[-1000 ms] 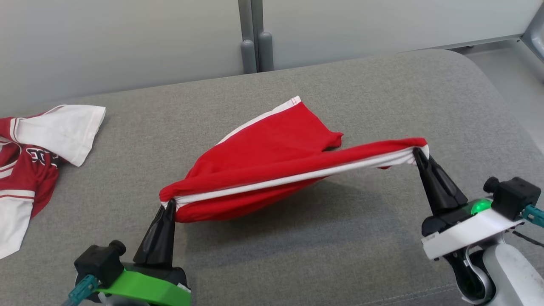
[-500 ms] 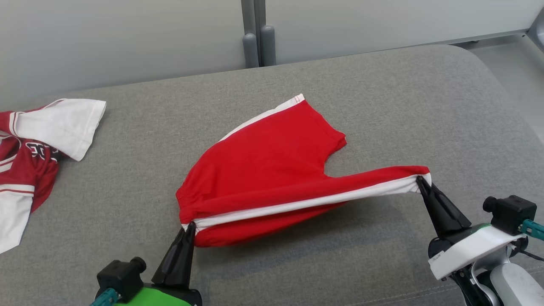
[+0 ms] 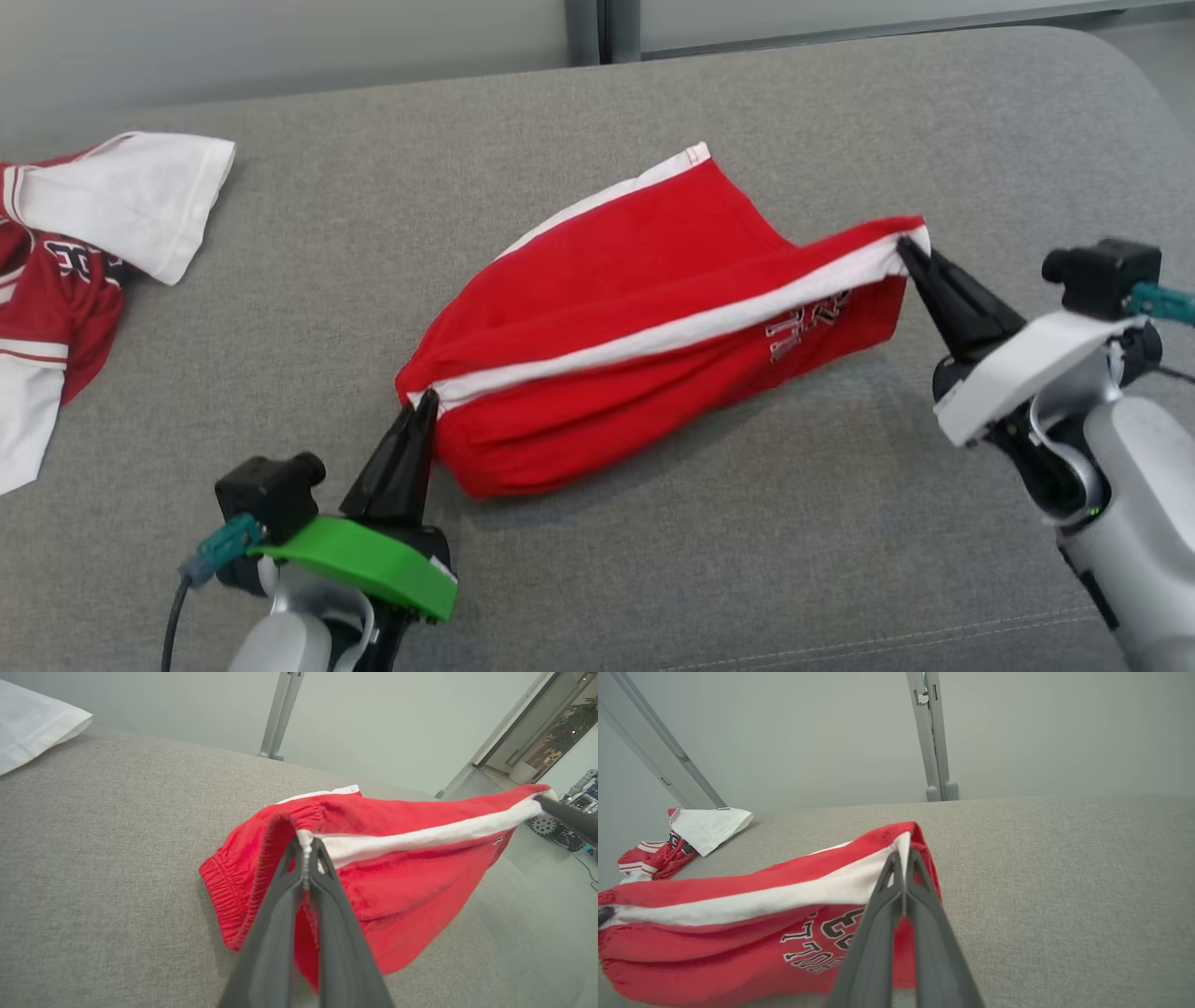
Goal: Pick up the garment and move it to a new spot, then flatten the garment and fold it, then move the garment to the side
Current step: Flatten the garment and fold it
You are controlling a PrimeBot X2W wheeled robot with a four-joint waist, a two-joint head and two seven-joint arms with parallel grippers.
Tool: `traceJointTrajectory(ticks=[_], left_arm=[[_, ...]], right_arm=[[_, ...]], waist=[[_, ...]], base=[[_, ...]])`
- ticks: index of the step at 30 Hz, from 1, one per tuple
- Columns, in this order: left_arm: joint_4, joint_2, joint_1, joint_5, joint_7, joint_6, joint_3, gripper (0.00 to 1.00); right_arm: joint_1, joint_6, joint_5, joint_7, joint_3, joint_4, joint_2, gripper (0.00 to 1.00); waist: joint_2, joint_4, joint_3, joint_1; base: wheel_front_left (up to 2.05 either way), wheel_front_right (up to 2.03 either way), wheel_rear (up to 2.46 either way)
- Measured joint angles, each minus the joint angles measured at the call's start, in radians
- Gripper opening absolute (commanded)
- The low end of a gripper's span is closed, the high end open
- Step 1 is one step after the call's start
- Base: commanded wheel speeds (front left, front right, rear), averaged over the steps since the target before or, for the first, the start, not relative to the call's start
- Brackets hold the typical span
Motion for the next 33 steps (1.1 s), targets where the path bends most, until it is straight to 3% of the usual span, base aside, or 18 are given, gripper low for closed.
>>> traceJointTrajectory(ticks=[16, 33], left_arm=[[0.162, -0.026, -0.269, -0.038, 0.034, 0.025, -0.015, 0.0], [0.253, -0.035, -0.394, -0.12, -0.004, 0.029, -0.133, 0.0]], right_arm=[[-0.354, 0.0, 0.024, 0.201, 0.08, 0.193, -0.039, 0.0], [-0.516, 0.0, 0.058, 0.228, 0.119, 0.367, -0.036, 0.0]], waist=[[0.0, 0.091, 0.156, 0.0], [0.0, 0.188, 0.237, 0.0001]], base=[[0.0, 0.0, 0.0], [0.0, 0.0, 0.0]])
